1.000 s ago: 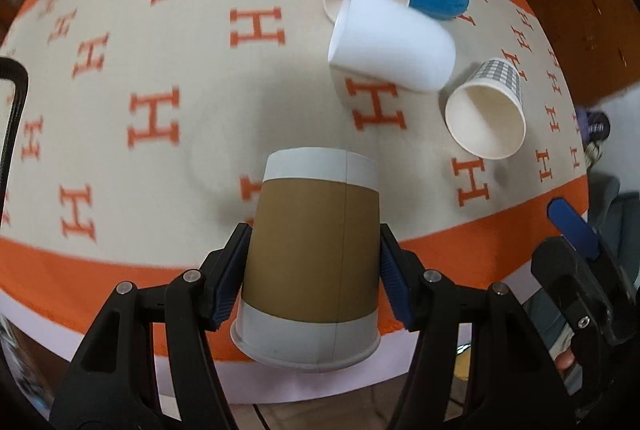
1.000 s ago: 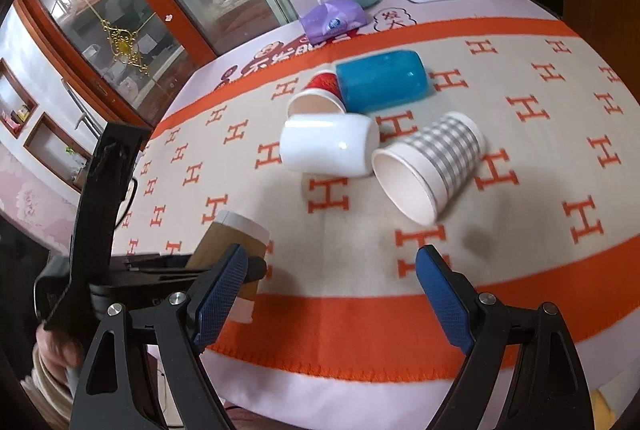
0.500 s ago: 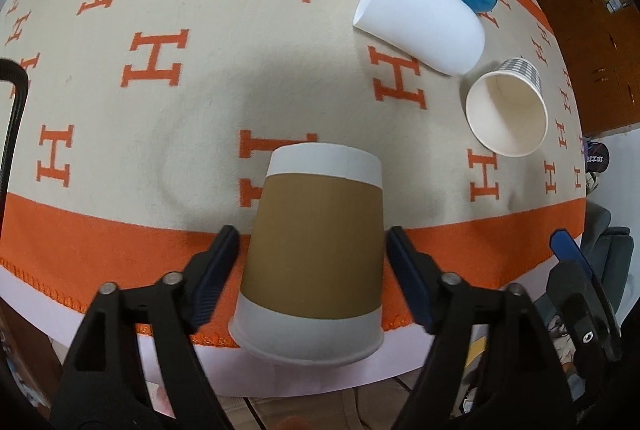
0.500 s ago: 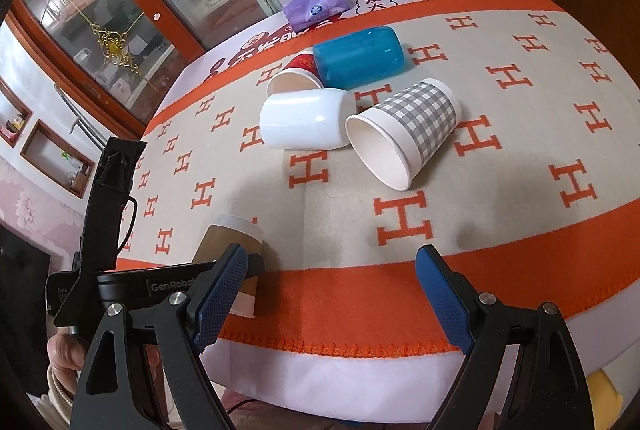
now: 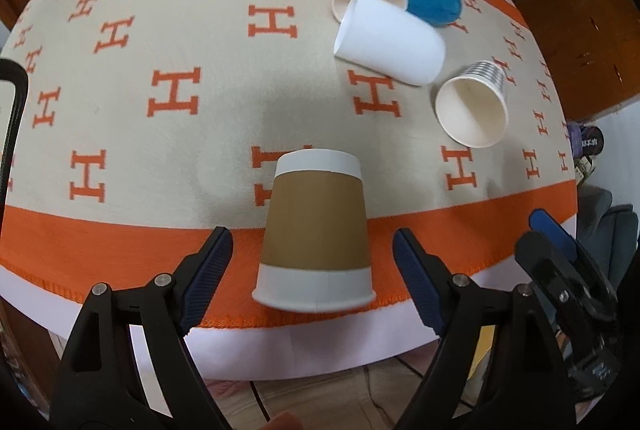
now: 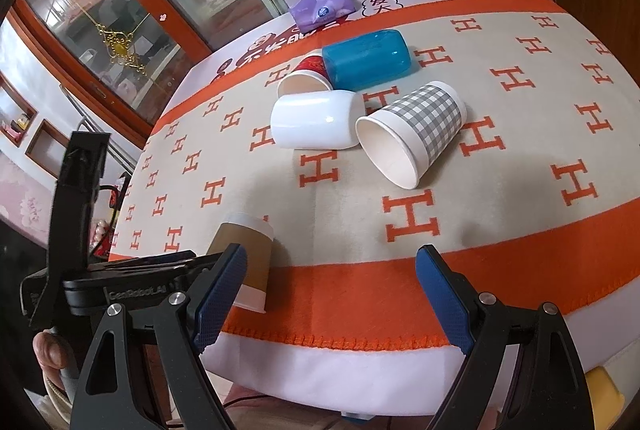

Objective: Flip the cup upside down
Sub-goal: 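Lift the brown-sleeved cup with the left gripper and turn it rim-down, then close the right gripper on the cup while the left gripper releases it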

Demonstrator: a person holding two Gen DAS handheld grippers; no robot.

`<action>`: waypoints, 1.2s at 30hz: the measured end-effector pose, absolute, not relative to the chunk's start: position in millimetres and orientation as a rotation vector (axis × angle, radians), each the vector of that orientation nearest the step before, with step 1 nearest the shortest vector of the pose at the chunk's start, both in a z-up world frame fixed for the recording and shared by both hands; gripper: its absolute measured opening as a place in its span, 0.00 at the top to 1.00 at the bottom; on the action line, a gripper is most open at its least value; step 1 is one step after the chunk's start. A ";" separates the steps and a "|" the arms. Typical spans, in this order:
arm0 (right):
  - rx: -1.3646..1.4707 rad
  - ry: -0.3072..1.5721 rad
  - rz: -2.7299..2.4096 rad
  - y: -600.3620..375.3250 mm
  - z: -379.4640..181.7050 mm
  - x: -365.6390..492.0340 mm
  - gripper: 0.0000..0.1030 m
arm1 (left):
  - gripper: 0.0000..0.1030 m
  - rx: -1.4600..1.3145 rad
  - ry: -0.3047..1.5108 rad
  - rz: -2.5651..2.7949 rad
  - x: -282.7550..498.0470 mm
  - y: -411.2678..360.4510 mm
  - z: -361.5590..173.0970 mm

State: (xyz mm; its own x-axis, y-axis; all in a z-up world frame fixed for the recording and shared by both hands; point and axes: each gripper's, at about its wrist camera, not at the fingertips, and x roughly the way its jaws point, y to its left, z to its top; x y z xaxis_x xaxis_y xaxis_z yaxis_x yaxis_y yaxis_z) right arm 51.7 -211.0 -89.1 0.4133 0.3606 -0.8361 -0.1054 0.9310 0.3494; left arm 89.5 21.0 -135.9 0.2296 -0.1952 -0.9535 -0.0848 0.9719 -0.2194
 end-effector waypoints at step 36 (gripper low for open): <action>0.317 1.311 0.473 -138.4 -127.7 88.0 0.15 | 0.45 -0.243 1.143 -0.011 44.8 99.4 -132.0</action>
